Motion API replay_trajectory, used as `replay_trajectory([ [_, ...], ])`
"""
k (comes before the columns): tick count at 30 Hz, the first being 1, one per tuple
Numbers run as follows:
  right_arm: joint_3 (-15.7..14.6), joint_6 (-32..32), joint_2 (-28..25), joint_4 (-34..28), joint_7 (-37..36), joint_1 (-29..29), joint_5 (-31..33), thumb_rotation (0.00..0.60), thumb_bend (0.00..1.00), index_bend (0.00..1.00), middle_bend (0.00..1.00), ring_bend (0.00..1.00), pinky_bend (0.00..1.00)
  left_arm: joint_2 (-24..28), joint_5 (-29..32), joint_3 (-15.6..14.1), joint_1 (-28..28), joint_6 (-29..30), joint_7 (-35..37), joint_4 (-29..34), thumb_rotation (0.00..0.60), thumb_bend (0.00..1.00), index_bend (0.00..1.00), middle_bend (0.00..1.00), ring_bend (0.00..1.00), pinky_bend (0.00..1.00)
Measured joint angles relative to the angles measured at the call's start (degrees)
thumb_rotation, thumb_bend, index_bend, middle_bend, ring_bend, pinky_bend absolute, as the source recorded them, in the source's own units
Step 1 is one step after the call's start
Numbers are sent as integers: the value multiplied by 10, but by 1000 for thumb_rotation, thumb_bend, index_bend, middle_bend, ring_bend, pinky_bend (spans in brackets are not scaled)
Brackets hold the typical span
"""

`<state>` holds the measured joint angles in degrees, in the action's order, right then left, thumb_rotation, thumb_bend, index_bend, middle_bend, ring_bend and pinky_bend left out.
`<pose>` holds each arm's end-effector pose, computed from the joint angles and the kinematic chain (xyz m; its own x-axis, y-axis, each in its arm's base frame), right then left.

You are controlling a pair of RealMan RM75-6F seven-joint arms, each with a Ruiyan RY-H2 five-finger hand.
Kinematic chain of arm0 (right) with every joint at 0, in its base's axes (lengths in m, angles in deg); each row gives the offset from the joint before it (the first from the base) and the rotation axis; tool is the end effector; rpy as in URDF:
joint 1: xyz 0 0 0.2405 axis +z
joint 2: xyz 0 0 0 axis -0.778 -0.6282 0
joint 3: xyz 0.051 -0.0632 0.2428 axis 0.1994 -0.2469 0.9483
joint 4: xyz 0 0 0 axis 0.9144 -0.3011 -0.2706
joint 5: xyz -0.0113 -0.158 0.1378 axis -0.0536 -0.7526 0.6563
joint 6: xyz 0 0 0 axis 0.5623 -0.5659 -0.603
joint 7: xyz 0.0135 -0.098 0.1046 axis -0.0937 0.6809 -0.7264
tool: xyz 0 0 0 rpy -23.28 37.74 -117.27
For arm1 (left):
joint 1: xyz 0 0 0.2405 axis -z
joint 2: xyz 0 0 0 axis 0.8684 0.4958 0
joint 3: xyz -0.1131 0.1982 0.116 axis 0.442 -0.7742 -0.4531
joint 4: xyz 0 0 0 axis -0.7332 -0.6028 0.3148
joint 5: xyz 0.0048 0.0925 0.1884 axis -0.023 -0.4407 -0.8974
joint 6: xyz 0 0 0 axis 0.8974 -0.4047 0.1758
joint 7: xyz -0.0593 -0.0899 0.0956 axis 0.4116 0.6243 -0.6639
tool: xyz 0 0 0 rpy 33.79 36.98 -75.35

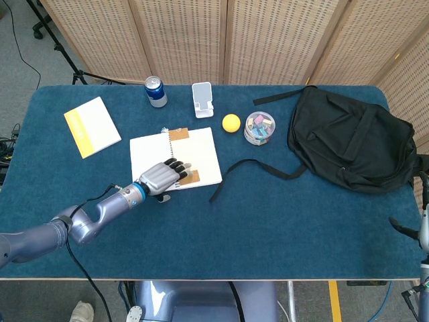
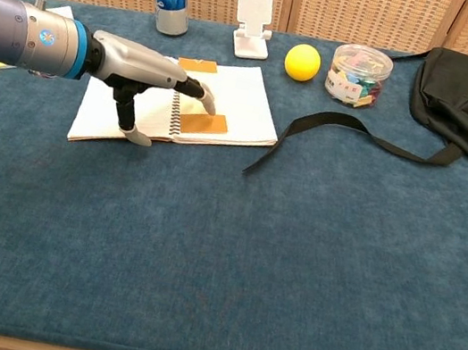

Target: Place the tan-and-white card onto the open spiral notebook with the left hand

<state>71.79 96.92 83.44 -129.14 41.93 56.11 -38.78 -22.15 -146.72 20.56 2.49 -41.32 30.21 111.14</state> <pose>-0.3277 -0.2122 0.2001 0.4704 0.1747 0.8650 -0.8697 0.2575 0.4210 -0.1274 0.4025 -0.0312 0.6946 0.4174 0.5859 0.6842 -0.6350 -0.3587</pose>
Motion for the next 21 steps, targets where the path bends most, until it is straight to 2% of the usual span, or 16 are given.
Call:
replay_trajectory([
  [9,1,1,-2,0,-5,-1,1,600,0,17,0,0,0,-4,25,6,-3,-11,-38,6,600,302,138,0,0,22],
  [21,2,3,-1,0,-1,-1,1,600,0,17,0,0,0,-9,28,7,2,-26,-80,13,600,307,165,0,0,22],
])
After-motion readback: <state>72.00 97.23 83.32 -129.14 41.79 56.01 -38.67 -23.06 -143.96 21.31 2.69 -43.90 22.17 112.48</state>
